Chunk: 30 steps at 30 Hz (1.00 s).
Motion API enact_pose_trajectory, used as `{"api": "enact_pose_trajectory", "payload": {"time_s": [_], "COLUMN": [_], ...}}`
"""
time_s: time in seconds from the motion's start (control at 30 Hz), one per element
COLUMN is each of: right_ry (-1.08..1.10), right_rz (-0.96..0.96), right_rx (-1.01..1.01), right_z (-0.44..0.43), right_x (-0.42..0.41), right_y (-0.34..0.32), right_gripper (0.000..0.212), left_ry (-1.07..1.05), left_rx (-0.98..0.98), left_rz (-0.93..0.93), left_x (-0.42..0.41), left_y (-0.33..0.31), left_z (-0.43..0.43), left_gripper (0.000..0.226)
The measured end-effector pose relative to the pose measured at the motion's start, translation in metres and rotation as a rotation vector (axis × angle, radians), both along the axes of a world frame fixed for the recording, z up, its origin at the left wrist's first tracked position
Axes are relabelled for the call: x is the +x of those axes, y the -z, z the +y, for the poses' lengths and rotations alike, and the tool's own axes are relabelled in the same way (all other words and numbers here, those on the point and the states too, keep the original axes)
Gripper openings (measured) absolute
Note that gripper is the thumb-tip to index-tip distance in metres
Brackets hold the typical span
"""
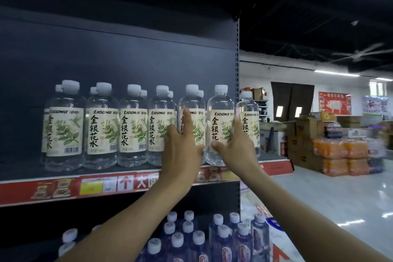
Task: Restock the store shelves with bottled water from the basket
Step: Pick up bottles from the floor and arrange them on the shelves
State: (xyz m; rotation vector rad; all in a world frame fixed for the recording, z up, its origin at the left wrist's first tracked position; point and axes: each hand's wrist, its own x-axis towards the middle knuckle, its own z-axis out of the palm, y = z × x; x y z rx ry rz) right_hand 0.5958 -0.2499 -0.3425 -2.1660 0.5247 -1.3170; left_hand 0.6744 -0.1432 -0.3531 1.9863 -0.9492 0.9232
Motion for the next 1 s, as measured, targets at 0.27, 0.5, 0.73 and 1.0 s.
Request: {"api": "enact_pose_trajectory", "payload": {"time_s": [0.27,0.5,0.73,1.0], "right_ry": [0.005,0.049,0.071,0.072], "right_rz": [-0.062,-0.083,-0.06,0.004], "right_rx": [-0.002,-0.021,-0.024,0.005], "right_z": [-0.003,-0.011,-0.014,-0.008], "right_x": [0.009,0.026,0.033,0.032], "right_y": [0.0,0.006,0.006,0.003], "right_gripper": [0.075,0.076,0.075,0.077], "left_ry": [-0.054,-0.102,-0.195,-0.084], "left_rx": [0.016,0.064,0.201,0.261], "left_rz": [-0.001,-0.033,-0.042,0.063], "left_x": [0.007,0.018,0.015,0.009], "left_y": [-0.001,-0.006,-0.011,-0.015], "left_z": [0.0,-0.003,-0.008,-0.001], "left_gripper": [0.109,0.097,0.102,0.101]}}
